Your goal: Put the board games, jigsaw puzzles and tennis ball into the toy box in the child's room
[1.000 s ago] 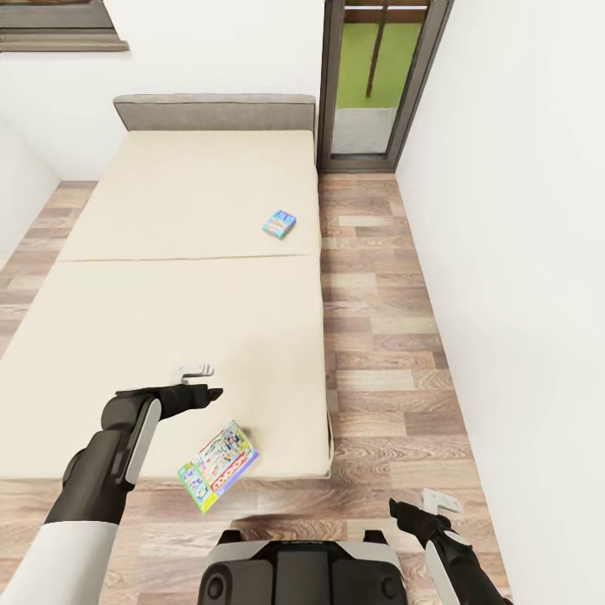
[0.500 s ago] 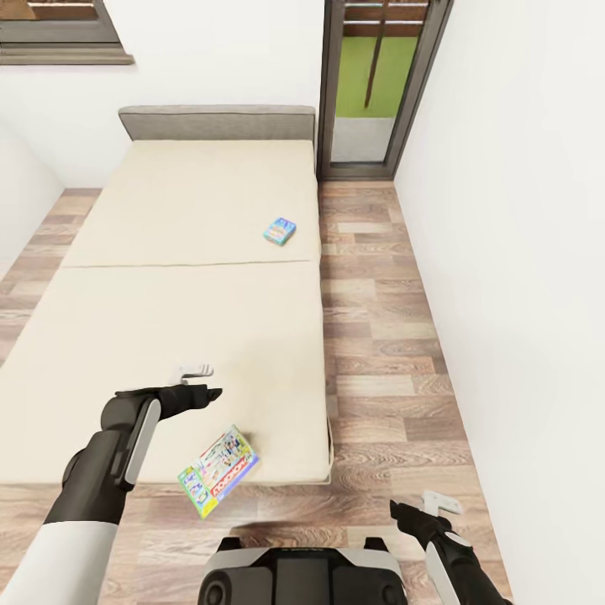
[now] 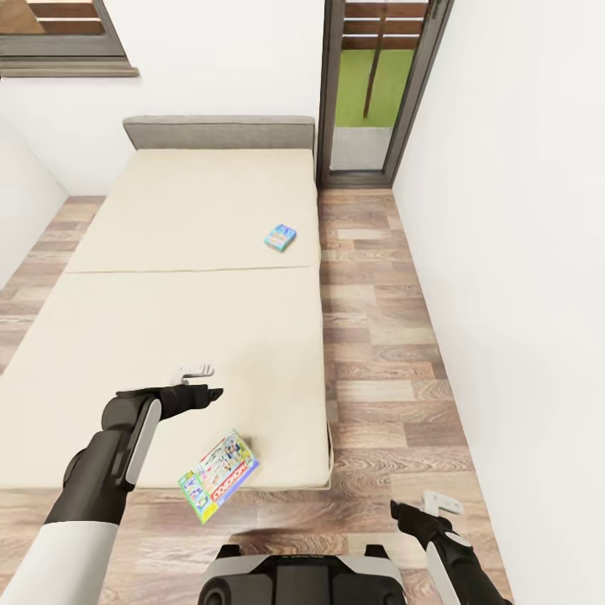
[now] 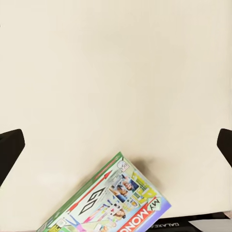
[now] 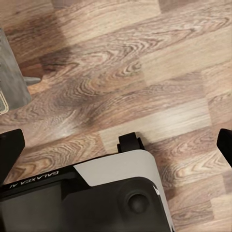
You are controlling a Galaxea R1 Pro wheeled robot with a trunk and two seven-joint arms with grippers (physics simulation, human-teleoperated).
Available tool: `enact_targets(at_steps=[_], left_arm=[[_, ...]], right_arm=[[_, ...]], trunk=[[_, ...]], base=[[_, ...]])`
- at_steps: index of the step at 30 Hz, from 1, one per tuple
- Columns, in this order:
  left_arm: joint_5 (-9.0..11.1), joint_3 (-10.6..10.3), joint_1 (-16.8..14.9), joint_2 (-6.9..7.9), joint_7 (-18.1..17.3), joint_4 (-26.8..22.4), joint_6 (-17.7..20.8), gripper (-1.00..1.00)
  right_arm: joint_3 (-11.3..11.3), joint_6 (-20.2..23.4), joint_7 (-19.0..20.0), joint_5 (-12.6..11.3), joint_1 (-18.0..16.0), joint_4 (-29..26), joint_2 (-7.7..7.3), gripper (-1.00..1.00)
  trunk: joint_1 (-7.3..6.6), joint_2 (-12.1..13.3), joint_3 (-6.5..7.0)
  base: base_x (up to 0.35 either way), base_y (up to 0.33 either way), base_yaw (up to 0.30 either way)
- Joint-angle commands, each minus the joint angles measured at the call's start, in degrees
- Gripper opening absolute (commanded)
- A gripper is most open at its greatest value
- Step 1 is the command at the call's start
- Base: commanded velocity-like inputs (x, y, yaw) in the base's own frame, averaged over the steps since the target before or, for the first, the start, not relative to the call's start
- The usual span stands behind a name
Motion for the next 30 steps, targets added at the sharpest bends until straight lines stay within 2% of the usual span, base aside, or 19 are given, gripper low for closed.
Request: enact_targets(at_steps=[1,30], left_arm=[[0.4,0.1,0.0,0.0,0.1,0.0,0.3,1.0],[0.2,0.0,0.0,0.24,0.1,0.0,0.3,1.0]], right_arm=[[-0.1,0.3,-0.2,-0.5,0.0,-0.1,0.04,1.0],[0.3,0.0,-0.2,-0.2,0.0,2.0,0.04,1.0]], trunk=[[0.03,-0.1,0.02],[0.03,-0.1,2.38]], base=[[0.0,0.0,0.0],[0.0,0.0,0.0]])
